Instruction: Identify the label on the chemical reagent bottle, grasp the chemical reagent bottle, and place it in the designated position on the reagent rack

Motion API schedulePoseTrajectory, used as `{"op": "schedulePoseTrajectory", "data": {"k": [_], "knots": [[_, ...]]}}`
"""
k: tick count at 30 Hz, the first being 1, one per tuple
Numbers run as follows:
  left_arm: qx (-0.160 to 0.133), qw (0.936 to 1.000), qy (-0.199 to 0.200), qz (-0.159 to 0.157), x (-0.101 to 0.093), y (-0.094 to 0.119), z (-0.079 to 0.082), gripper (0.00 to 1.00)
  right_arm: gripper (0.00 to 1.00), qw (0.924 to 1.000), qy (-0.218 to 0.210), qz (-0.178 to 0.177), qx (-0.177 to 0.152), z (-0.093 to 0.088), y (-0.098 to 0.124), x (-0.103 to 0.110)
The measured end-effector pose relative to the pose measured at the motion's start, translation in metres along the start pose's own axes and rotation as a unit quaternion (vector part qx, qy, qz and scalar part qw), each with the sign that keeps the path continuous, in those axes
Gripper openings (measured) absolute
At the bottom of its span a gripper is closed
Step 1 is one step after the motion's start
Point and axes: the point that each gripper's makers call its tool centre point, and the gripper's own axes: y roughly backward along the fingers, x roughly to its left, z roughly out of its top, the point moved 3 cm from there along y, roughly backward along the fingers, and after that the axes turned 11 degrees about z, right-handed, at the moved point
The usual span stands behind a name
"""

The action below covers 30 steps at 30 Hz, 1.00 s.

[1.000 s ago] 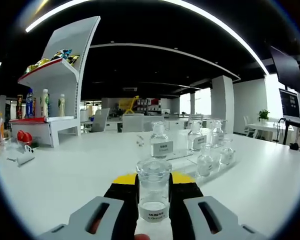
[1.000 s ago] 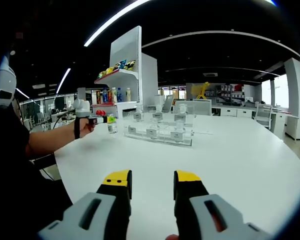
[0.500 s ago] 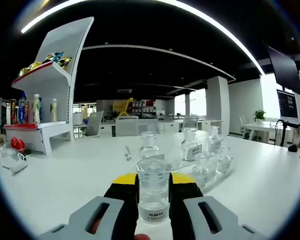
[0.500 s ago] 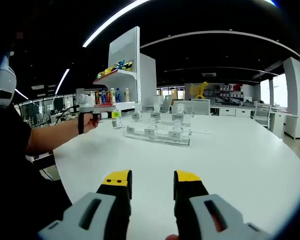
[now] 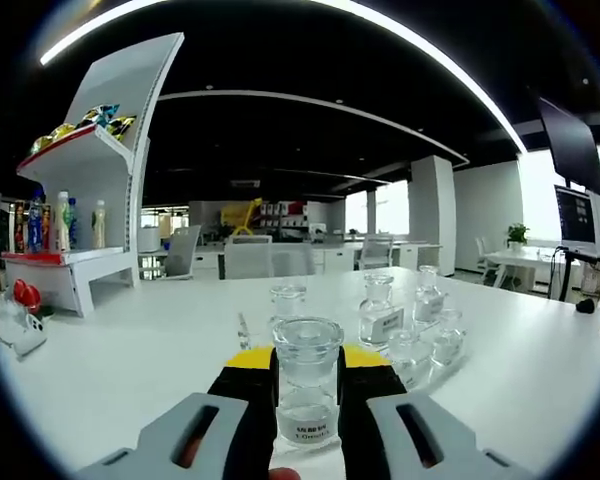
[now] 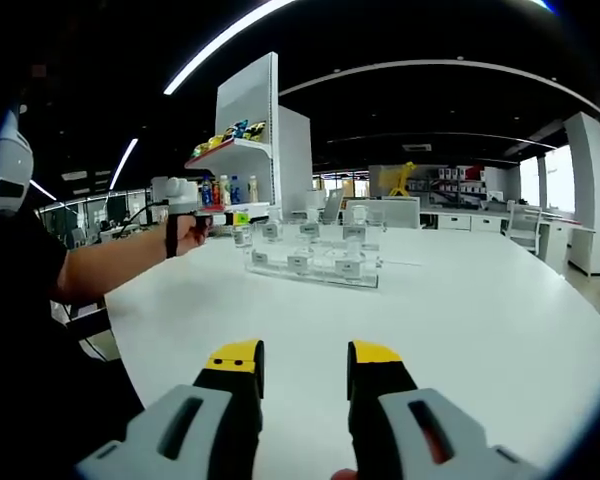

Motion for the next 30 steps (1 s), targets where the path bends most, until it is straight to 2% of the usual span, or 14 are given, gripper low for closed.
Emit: {"op": "schedulePoseTrajectory", "data": {"k": [13, 30], "knots": [[0.001, 1.0, 0.006, -0.003, -0.005, -0.013, 0.005, 0.22, 0.32, 1.0, -0.001, -0.004, 0.003, -0.001, 0.002, 0.0], [0.003, 1.0, -0.005, -0.003, -0.02, -0.029, 0.0, 0.23, 0.32, 0.9999, -0.004, -0.007, 0.01, -0.004, 0.003, -0.005]]}}
